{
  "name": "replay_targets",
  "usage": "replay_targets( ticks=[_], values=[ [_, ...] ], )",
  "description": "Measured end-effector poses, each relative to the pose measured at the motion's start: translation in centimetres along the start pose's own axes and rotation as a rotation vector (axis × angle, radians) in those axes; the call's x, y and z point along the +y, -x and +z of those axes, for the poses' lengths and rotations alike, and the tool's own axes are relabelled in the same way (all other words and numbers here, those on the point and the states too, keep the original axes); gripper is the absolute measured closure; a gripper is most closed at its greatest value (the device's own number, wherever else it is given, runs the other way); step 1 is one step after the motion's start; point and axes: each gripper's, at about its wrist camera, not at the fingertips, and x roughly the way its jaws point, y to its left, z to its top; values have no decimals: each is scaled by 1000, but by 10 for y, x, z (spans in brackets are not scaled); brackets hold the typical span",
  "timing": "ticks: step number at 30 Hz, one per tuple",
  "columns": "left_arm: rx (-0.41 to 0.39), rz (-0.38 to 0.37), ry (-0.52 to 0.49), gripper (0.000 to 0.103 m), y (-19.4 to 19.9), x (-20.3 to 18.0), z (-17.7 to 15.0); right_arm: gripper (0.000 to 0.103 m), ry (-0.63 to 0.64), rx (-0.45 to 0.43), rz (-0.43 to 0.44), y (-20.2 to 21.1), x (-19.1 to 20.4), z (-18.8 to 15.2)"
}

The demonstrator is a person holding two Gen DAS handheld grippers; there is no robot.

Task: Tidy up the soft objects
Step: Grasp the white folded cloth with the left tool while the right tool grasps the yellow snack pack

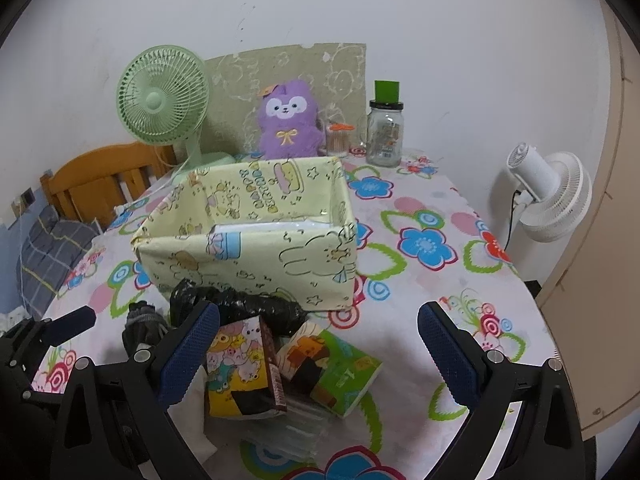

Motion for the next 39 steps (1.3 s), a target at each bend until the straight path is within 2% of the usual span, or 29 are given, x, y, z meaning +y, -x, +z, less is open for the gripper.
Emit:
replay_targets(
  ticks=[8, 24, 27, 32, 39],
  values=[
    [26, -12, -9, 11, -4, -5, -12, 4, 30, 21, 30, -6, 8, -15],
    [78, -31, -32, 11, -13, -14, -31, 6, 86, 63, 35, -10, 19, -34],
    [78, -28, -40, 18, -14, -16, -34, 7, 92, 79, 43, -14, 22, -37],
    [58, 21, -84, 25, -14, -26, -36, 8, 96, 98, 44, -21, 27, -39],
    [71, -5, -84, 26, -18, -22, -37, 10, 88, 133, 57, -31, 29, -40]
  ],
)
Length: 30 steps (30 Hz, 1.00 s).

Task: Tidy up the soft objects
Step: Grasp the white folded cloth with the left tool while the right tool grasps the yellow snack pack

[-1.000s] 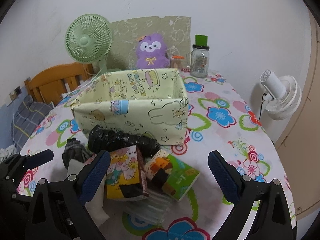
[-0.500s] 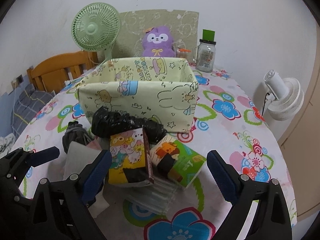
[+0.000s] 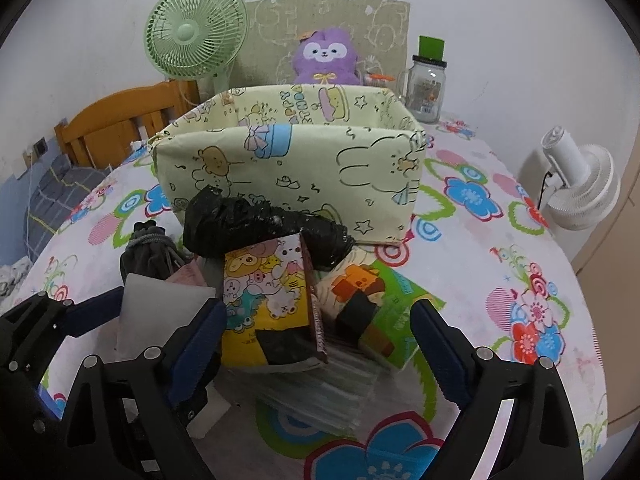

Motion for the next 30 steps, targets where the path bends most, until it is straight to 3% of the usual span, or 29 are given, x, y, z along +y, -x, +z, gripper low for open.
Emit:
replay_targets(
  ticks=[4, 9, 14, 30],
  values=[
    [10, -11, 3, 27, -3, 1, -2, 11, 15, 10, 12, -5, 7, 0],
    [9, -22, 9, 29, -4, 2, -2, 22, 12, 26, 26, -11, 10, 0],
    [9, -35, 42, 34, -3, 6, -1, 47, 2, 37, 27, -13, 10, 1],
    [-26, -26, 56, 42, 11, 4, 1, 50, -25, 4, 39, 4, 5, 1]
  ],
)
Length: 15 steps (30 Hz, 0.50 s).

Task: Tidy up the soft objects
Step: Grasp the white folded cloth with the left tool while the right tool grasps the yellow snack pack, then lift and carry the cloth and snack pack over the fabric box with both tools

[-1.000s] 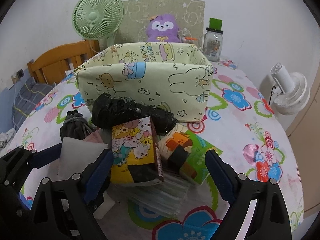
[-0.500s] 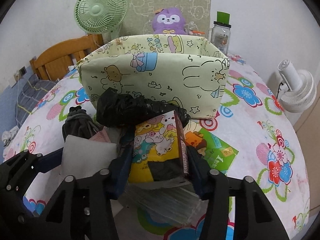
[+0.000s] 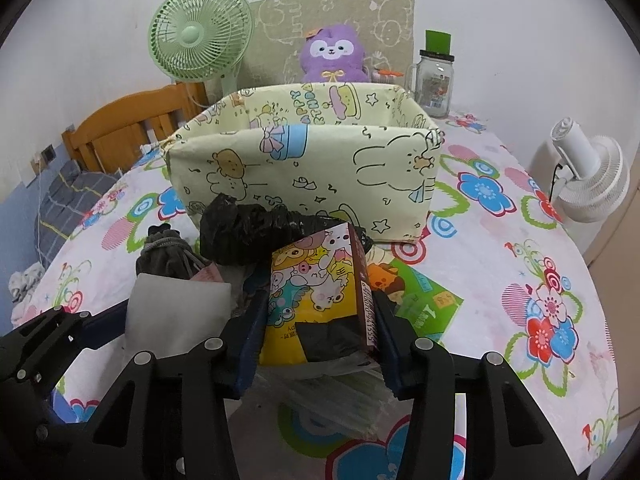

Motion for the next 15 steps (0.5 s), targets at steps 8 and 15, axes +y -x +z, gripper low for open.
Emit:
replay_targets(
  ticks=[8, 15],
  values=[
    [-22, 0, 3, 42, 11, -2, 5, 50, -13, -17, 3, 11, -2, 4],
    [-43, -5, 0, 42, 20, -4, 12, 50, -26, -45, 0, 25, -4, 11]
  ],
)
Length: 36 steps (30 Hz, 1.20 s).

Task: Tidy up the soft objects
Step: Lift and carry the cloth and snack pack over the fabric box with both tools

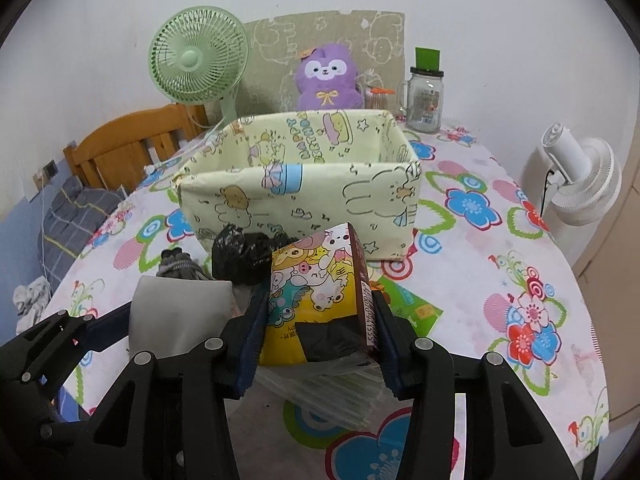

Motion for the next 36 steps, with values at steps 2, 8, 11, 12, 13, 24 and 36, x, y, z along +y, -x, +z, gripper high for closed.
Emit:
replay_targets(
  ticks=[2, 8, 11, 12, 13, 24, 36],
  values=[
    [-4, -2, -2, 42, 2, -2, 2, 50, -2, -5, -6, 4, 0, 2],
    [-20, -2, -10, 42, 8, -3, 12, 50, -6, -14, -14, 12, -1, 9],
    [-30, -2, -12, 42, 12, -3, 17, 50, -9, -23, -12, 17, -1, 14],
    [-33, -1, -12, 42, 13, -3, 19, 50, -8, -25, -12, 18, -1, 15],
    [-35, -1, -12, 42, 13, -2, 21, 50, -5, -28, -12, 19, 0, 17],
    [-62, 3, -12, 42, 22, 0, 40, 50, 0, -63, -3, 33, 4, 35],
    [-98, 0, -22, 42, 24, 2, 65, 50, -22, -85, 14, 39, 1, 57]
  ],
)
